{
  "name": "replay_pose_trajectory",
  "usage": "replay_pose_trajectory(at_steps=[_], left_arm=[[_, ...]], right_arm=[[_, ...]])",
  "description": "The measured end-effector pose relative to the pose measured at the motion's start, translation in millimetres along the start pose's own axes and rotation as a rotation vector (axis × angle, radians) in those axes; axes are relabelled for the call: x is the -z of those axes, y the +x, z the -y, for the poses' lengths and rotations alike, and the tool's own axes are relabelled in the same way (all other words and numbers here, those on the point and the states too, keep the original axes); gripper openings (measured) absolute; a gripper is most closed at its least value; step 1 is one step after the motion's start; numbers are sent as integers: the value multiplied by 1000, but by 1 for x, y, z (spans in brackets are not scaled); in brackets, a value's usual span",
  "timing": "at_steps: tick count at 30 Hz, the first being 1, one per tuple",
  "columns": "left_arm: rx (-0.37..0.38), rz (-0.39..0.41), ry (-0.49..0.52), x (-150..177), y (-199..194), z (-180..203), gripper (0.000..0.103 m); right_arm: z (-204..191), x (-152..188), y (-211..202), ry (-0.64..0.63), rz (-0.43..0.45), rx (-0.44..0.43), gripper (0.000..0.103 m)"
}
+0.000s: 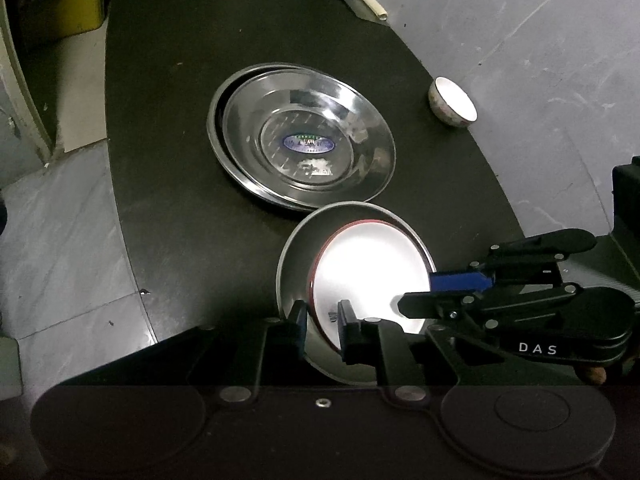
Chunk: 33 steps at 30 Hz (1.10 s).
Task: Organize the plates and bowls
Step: 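Lower the white bowl into the steel bowl and open both grippers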
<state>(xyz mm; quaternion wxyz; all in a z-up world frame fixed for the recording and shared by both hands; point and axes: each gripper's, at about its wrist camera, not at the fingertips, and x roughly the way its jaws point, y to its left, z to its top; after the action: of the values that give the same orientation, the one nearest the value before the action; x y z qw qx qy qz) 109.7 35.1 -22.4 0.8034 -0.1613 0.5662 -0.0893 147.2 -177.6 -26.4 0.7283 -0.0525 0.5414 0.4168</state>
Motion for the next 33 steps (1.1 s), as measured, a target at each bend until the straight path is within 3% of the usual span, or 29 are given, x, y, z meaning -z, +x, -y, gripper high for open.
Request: replay_pose_trajectory(at_steps=[33], left_arm=[[-2, -23, -34, -2, 4, -1, 20]], right_arm=[[6, -2, 5, -8, -20, -9, 25]])
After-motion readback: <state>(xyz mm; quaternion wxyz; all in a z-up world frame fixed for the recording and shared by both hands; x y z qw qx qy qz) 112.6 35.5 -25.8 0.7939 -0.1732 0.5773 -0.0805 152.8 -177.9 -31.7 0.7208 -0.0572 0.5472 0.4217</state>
